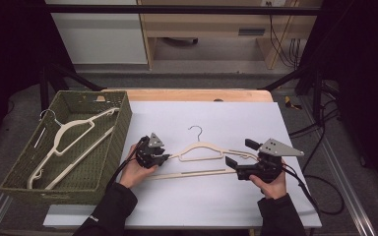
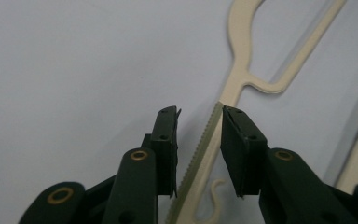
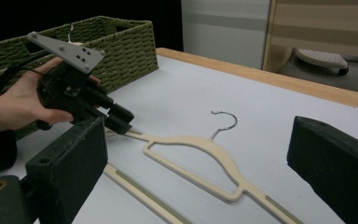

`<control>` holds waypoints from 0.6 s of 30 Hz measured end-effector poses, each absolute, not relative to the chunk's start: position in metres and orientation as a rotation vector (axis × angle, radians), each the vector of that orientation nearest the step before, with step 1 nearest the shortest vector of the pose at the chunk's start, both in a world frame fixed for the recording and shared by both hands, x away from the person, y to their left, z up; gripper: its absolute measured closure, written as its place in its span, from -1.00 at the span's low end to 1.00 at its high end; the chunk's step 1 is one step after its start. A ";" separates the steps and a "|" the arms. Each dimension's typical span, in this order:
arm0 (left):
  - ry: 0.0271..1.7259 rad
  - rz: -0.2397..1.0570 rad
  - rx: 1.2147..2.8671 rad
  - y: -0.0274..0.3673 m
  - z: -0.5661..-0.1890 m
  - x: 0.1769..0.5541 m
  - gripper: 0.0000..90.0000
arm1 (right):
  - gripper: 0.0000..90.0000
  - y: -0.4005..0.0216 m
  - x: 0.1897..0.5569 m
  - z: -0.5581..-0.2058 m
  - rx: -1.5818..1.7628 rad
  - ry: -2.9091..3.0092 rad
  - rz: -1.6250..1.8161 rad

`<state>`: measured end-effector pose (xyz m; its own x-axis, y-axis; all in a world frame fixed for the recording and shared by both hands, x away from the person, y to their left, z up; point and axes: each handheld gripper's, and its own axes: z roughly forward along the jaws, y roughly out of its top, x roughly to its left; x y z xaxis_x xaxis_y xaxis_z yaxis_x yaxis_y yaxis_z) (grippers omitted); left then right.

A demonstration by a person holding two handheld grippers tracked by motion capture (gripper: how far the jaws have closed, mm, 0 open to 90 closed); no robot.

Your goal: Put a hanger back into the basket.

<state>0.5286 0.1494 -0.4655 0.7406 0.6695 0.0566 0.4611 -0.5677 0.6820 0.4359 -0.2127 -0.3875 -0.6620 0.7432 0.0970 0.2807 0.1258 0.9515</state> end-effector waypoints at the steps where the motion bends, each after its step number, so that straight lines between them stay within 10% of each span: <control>1: 0.863 0.387 2.271 0.151 -0.467 0.531 0.45 | -0.87 -0.213 0.436 -0.388 0.988 2.010 1.550; 6: 0.871 0.327 2.279 0.149 -0.472 0.532 0.18 | -0.87 -0.213 0.436 -0.388 0.986 2.009 1.552; 10: 0.891 0.296 2.281 0.150 -0.470 0.530 0.64 | -0.87 -0.212 0.436 -0.387 0.986 2.012 1.552; 18: 0.795 0.193 2.343 0.145 -0.466 0.516 0.72 | -0.87 -0.214 0.435 -0.386 0.978 2.005 1.558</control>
